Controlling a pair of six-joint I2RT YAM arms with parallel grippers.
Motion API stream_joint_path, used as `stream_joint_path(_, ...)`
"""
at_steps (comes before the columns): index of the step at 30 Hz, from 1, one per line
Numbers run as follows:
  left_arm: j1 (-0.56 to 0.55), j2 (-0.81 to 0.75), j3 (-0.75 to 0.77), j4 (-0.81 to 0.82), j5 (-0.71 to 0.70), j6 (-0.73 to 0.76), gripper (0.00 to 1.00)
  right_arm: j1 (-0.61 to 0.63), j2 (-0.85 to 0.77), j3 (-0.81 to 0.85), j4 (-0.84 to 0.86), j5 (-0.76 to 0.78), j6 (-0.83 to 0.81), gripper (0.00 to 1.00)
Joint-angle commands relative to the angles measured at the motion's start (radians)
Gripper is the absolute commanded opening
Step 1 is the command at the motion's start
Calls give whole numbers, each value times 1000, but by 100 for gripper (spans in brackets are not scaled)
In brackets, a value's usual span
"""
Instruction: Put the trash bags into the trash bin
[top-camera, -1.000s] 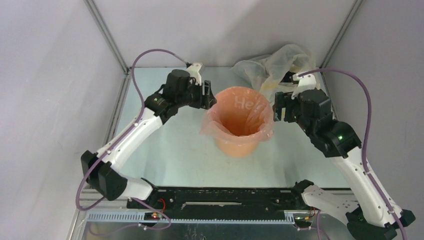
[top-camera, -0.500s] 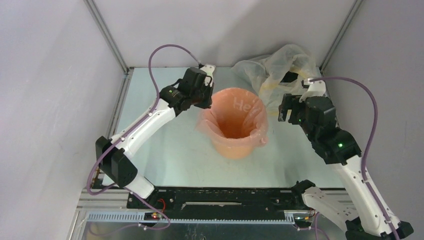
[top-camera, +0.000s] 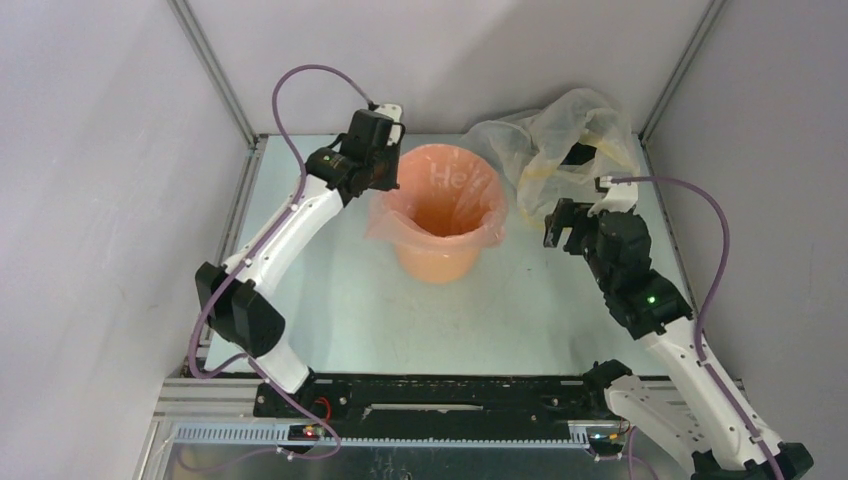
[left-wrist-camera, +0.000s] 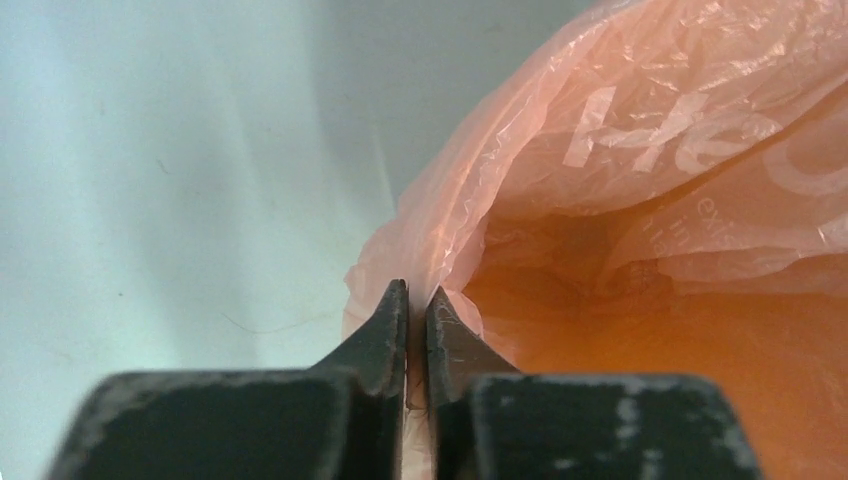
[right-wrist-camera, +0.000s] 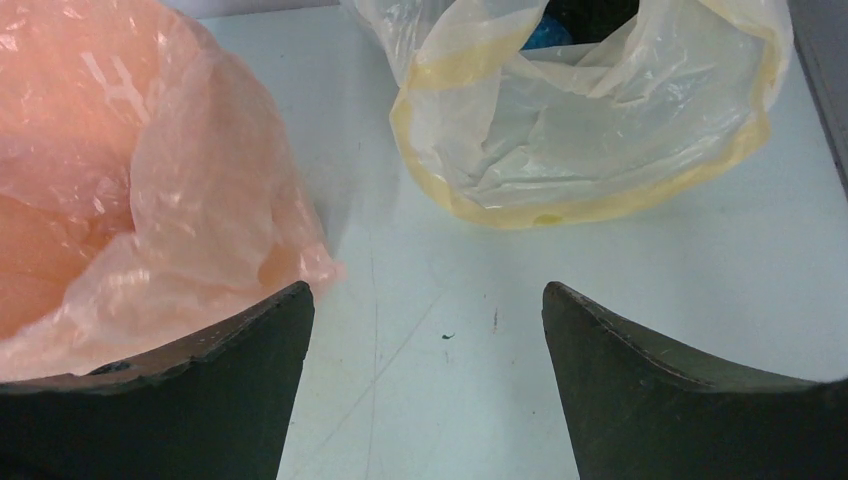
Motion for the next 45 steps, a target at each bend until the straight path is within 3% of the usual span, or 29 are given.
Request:
stream_joint_path(1,36,1,75,56,0,0,17,-13,-27,-93,196,-11,-18,88)
stream_joint_path(2,38,-3,75,58,5,1,30,-20,-26,-105,203,-9,-16,88)
stream_joint_path(5,38,-39,56,78,22,0,55,-38,-13,-129,210,-4,-13,92)
stream_joint_path(11,35,-191,-41,128,47,-23,99,-79,6,-188,262,170,50,100)
stream_joint_path(19,58,-611,-590,508,-120,-68,100,-162,30,-355,519,108,-73,98)
stream_joint_path(25,224,-919,-1000,743,-179,-147,100,-192,129,-451,743,137,-158,99)
stream_joint_path(29,250,-1032,-1217,939,-302,-98,100,-233,217,-517,911,160,-193,99)
stream_joint_path(36,262,-969,-1448,1286,-442,107,100,-316,393,-668,1321,47,-222,96)
stream_joint_path(40,375,-821,-1562,1569,-339,174,100,-349,571,-674,1483,-16,-214,96)
stream_joint_path(45,506,-584,-1552,1746,-186,166,100,-375,571,-672,1464,-66,-204,100)
